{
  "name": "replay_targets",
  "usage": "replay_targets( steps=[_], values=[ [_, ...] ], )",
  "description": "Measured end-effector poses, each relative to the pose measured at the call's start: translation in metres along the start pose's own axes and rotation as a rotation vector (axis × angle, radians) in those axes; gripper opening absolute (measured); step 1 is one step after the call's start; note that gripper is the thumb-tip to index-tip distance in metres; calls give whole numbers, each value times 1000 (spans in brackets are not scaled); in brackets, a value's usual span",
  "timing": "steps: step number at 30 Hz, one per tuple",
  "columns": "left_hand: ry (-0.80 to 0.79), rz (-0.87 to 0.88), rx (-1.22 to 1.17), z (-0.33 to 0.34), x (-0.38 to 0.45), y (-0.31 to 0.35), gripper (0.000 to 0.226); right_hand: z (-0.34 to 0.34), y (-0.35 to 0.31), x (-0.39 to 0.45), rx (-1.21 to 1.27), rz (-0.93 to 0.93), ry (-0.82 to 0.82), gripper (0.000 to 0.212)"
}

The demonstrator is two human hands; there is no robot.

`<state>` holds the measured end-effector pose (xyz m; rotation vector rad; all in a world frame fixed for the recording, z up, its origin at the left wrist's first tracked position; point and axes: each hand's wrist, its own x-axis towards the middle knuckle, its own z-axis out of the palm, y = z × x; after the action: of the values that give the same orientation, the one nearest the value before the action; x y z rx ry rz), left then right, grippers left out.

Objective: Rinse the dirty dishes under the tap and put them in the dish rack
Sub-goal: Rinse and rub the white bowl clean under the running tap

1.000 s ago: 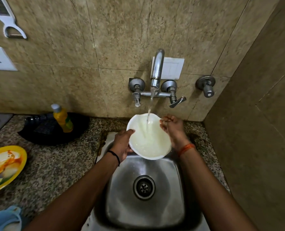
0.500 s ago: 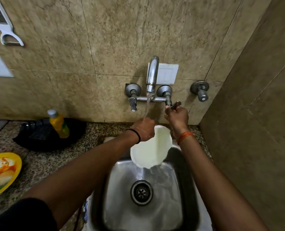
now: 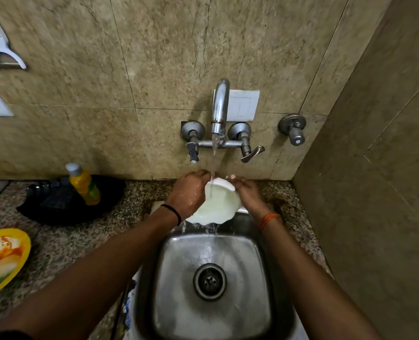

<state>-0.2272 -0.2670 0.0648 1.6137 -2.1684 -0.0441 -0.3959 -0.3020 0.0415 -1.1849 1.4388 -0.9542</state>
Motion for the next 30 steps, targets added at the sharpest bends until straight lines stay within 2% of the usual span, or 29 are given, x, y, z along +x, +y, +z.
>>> replay_targets(
  steps=[1, 4, 6, 10, 12, 14, 17, 19, 21, 23, 25, 27, 30],
  values=[
    [25, -1, -26, 3, -5, -3, 46, 1, 2, 2, 43, -4, 42, 27],
    [91, -31, -68, 6, -15, -9, 45, -1, -14, 4, 206, -59, 188, 52],
    [107, -22, -52, 6, -15, -9, 44, -3, -27, 9, 198, -133, 239, 50],
    [84, 35, -18, 2, -8, -1, 50, -2, -48, 16, -20, -151, 356, 24],
    [92, 62, -5, 3, -5, 2, 48, -2, -52, 13, -182, -172, 440, 23],
    [103, 68, -5, 4, -4, 4, 50, 0, -55, 3, -491, -276, 507, 28],
    [118, 72, -45, 2, -8, 6, 53, -3, -56, -8, -809, -326, 529, 39],
    [135, 71, -104, -1, -14, 4, 54, -9, -51, -9, -800, -327, 443, 46],
    [145, 76, -157, -5, -22, -1, 55, -14, -44, -18, -589, -283, 245, 56],
    [140, 66, -214, -10, -30, -10, 56, -12, -31, -42, -277, -178, -28, 47],
    [124, 48, -289, -17, -38, -16, 57, -7, -17, -69, 3, 18, -280, 34],
    [104, 36, -346, -26, -48, -22, 56, -2, -1, -83, 111, 117, -403, 37],
    [125, -74, -497, -40, -75, -45, 47, 15, 19, -91, 48, 26, -499, 36]
  ],
)
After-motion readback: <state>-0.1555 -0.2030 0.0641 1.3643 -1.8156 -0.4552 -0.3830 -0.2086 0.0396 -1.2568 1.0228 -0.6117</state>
